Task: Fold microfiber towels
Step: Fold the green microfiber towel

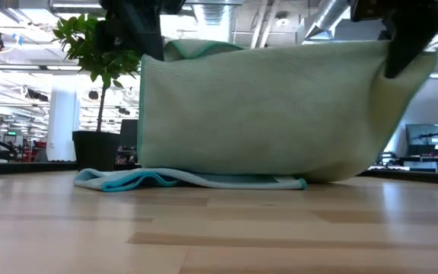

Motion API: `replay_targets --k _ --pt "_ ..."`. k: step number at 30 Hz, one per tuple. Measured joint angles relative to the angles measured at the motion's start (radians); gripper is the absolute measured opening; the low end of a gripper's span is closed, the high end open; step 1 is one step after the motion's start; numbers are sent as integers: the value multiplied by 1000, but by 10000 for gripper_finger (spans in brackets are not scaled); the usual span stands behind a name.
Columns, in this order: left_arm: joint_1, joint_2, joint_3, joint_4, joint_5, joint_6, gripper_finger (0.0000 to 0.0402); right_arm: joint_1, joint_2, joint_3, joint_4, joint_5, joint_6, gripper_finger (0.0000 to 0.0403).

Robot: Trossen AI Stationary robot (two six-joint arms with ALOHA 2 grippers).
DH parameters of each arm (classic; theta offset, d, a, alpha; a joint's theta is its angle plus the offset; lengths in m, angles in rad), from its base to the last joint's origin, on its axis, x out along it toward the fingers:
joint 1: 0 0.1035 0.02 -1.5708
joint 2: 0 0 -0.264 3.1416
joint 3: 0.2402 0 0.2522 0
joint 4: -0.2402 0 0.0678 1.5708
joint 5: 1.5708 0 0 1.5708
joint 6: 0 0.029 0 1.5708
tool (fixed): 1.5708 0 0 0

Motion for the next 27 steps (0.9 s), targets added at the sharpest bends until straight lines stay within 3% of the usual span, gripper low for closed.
replay_targets --k 8,27 --pt "-39 0 -55 56 18 -61 0 55 45 -65 80 -11 75 8" --pt "-39 0 -56 54 -10 -142 0 -19 137 -65 120 42 16 8"
